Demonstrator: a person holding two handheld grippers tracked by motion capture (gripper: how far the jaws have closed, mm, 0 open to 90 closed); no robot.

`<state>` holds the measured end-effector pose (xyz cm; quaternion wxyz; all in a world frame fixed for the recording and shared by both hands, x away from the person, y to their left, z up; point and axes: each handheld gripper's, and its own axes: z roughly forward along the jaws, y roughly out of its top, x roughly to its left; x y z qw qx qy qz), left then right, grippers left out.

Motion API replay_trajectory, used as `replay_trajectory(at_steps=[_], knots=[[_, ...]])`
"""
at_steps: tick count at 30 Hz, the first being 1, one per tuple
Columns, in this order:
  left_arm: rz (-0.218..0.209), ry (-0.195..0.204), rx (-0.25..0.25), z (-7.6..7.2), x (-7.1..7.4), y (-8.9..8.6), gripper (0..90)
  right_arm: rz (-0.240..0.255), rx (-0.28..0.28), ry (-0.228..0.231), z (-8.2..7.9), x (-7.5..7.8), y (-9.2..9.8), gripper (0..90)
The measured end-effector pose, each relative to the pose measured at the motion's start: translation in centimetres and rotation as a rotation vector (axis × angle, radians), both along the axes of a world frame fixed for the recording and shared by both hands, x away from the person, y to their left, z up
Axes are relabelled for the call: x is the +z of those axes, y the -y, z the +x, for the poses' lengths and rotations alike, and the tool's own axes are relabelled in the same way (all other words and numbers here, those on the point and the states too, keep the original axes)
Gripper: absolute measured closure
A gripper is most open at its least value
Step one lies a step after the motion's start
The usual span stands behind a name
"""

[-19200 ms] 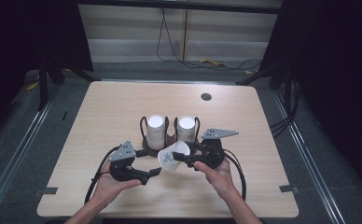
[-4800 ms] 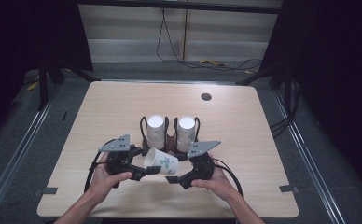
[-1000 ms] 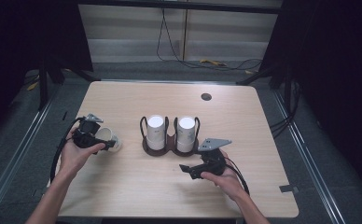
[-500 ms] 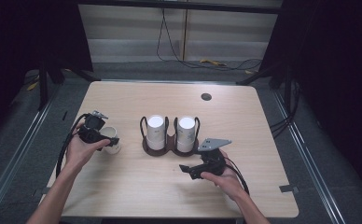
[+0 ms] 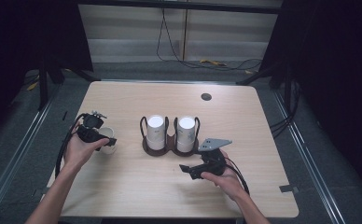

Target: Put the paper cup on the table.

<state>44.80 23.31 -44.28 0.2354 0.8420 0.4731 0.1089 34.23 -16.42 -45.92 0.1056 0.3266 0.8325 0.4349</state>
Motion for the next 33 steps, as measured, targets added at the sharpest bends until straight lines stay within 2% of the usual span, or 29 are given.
replay_trajectory(at_steps=[2, 7, 9, 14, 17, 18, 20, 26, 28, 31, 33], knots=[[0.008, -0.024, 0.010, 0.1, -0.1, 0.0, 20.6, 0.000, 0.001, -0.003, 0.0, 0.0, -0.1, 16.7], [0.008, -0.047, 0.015, 0.2, -0.3, 0.1, 19.4, -0.002, 0.004, -0.002, 0.0, 0.0, -0.1, 16.7], [0.009, -0.053, 0.000, 0.2, -0.5, 0.1, 18.5, -0.002, 0.004, -0.002, 0.0, 0.0, -0.1, 16.6], [-0.020, -0.031, -0.009, -0.2, -0.8, -0.2, 16.9, -0.001, 0.002, -0.001, -0.1, 0.0, -0.1, 16.6], [-0.067, -0.001, -0.004, -0.8, -1.2, -0.7, 16.9, -0.001, 0.002, -0.001, -0.1, 0.0, -0.1, 16.6], [-0.067, -0.001, -0.004, -0.8, -1.2, -0.7, 16.9, -0.001, 0.002, -0.001, -0.1, 0.0, -0.1, 16.6], [-0.096, 0.006, 0.008, -1.0, -1.4, -1.2, 16.9, 0.000, 0.003, -0.001, -0.1, 0.0, -0.1, 16.6], [-0.098, 0.043, -0.017, -2.0, -1.5, -2.0, 16.9, 0.004, 0.002, 0.002, -0.1, 0.1, 0.0, 16.7], [-0.112, 0.055, -0.019, -2.6, -1.5, -2.5, 16.9, 0.003, 0.000, 0.001, -0.1, 0.1, 0.0, 16.6], [-0.117, 0.047, -0.032, -3.1, -1.6, -2.5, 16.9, 0.003, 0.002, 0.001, -0.1, 0.1, -0.1, 16.6], [-0.118, 0.061, -0.047, -3.5, -1.8, -2.4, 16.9, 0.003, 0.001, 0.003, -0.1, 0.1, -0.1, 16.7]])
